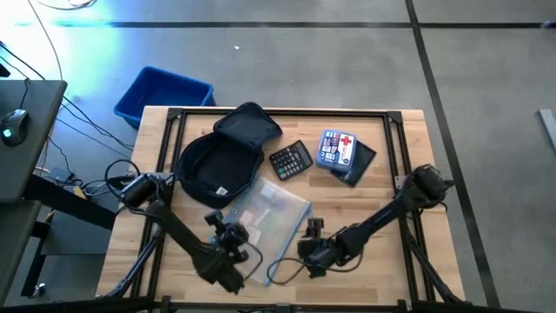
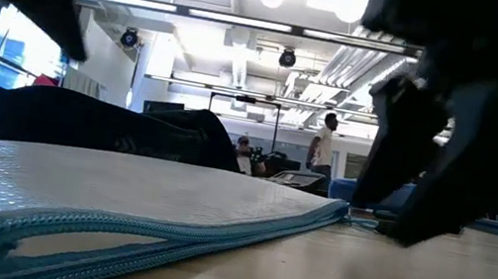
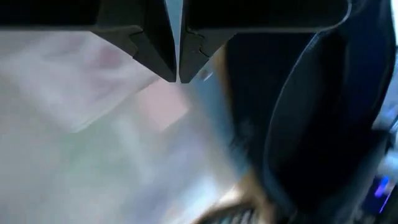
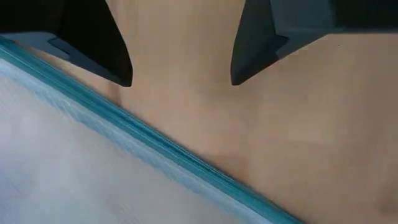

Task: Unpack backpack
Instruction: Remove the green earphones from the transparent zip bag

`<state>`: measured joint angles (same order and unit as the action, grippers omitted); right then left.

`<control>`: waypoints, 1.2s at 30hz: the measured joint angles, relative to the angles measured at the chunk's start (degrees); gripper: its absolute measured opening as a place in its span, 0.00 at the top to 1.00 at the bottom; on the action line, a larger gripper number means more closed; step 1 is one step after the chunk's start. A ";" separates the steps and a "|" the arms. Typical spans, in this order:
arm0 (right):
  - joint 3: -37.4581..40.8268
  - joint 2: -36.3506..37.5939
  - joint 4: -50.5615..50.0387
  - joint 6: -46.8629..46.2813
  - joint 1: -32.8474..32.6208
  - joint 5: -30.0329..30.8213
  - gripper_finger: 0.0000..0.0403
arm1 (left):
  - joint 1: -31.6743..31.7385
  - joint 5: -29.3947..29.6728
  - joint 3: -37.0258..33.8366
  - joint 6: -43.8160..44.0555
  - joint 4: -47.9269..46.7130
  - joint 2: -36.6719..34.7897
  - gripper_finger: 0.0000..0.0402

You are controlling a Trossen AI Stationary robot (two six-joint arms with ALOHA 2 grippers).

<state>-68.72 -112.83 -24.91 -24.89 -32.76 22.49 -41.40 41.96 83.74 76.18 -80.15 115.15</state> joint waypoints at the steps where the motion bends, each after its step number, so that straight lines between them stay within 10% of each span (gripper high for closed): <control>1: 0.02 -0.23 -0.79 -0.53 0.92 0.54 0.41 | 0.66 -1.59 -1.88 0.26 0.28 0.02 1.00; 17: -0.10 -3.09 17.00 4.82 7.69 -7.70 0.62 | 6.59 -0.55 -21.52 -21.49 34.47 -0.42 1.00; 25: -1.84 0.85 -1.23 5.54 1.84 -5.04 0.64 | 6.48 -1.24 -21.61 -19.54 33.80 -0.25 1.00; 36: 2.05 0.47 -22.74 -15.72 1.17 8.12 0.65 | 6.17 -0.80 -21.68 -19.13 33.78 -0.09 1.00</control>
<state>-66.67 -112.36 -47.65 -40.61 -31.59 30.61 -35.22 41.16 62.06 57.05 -46.37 115.07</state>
